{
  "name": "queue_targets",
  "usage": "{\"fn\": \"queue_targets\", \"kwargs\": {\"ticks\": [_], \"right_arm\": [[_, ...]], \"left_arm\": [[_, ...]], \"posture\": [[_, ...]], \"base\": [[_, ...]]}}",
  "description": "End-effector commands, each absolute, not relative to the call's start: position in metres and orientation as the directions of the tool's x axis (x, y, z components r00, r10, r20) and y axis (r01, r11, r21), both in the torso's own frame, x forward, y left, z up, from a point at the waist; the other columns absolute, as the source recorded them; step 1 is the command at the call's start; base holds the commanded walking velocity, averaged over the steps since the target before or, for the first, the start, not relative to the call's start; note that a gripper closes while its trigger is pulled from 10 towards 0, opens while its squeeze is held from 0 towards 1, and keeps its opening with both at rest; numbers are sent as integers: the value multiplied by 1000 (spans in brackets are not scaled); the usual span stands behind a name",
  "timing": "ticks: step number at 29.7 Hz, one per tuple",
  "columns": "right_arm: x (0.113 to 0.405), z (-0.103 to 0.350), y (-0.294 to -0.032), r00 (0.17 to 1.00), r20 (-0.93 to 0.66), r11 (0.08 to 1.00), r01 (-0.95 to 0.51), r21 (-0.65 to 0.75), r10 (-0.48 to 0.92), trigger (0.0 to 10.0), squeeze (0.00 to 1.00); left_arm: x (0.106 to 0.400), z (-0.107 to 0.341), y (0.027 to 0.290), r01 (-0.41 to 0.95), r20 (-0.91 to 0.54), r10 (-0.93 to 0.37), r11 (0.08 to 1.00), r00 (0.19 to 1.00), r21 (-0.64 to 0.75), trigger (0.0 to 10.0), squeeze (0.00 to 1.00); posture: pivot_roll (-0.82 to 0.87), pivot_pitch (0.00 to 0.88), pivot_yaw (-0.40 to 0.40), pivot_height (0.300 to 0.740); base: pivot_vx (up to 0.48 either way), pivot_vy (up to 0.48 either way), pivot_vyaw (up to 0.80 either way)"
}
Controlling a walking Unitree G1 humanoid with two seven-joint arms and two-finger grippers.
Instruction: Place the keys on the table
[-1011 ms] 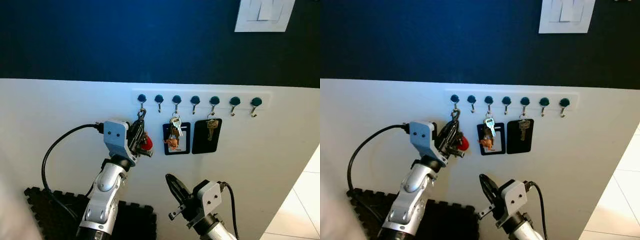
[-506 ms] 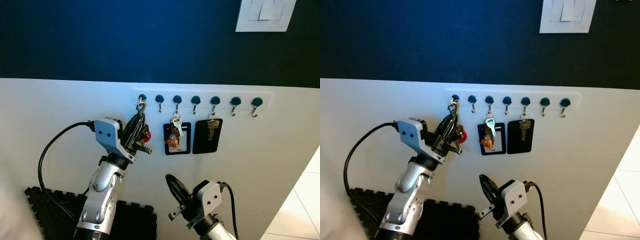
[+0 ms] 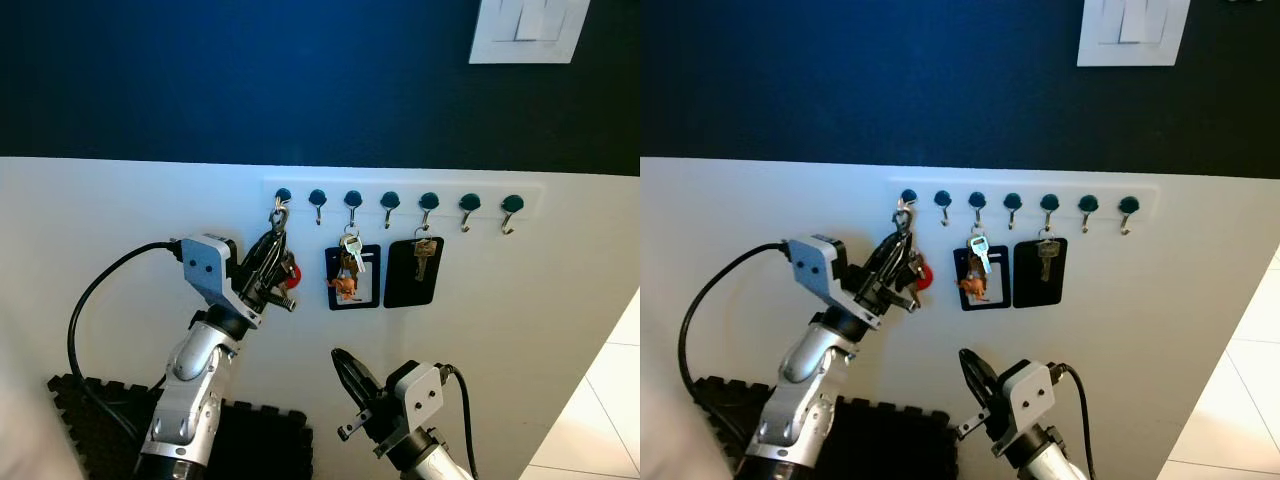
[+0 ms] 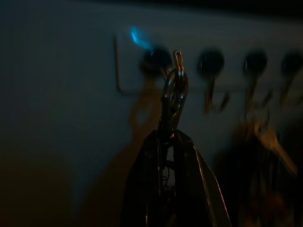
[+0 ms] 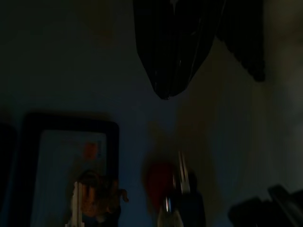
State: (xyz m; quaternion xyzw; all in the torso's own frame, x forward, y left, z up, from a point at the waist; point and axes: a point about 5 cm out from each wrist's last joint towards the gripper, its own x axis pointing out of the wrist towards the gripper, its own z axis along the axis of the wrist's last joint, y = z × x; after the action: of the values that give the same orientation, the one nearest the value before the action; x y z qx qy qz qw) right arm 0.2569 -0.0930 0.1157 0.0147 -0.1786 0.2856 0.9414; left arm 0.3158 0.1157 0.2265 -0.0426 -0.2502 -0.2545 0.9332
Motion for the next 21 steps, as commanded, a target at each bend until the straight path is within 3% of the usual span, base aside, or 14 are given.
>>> {"fn": "queue_targets", "kwargs": {"ticks": [1,2,7,21], "right_arm": [[255,112,-92,774,333,834,-546,-79,538,10000,0],[255,111,-92,776,330,835,-545,-79,538,10000,0],[254,111,-92,776,330,835,-544,-79,537,10000,0],[254,111,-94,779,330,838,-540,-80,533,10000,0]], "left_arm": [[317,218,117,505,434,-479,861,763,61,0,0],[321,208,118,499,349,-493,863,797,78,0,0],[325,205,122,475,319,-470,877,823,66,0,0],[320,232,131,637,290,-620,769,728,45,0,0]], "posture": [[33,44,40,740],[34,43,40,740],[33,44,41,740],[29,48,42,740]], "base": [[0,0,0],[0,0,0],[0,0,0],[0,0,0]]}}
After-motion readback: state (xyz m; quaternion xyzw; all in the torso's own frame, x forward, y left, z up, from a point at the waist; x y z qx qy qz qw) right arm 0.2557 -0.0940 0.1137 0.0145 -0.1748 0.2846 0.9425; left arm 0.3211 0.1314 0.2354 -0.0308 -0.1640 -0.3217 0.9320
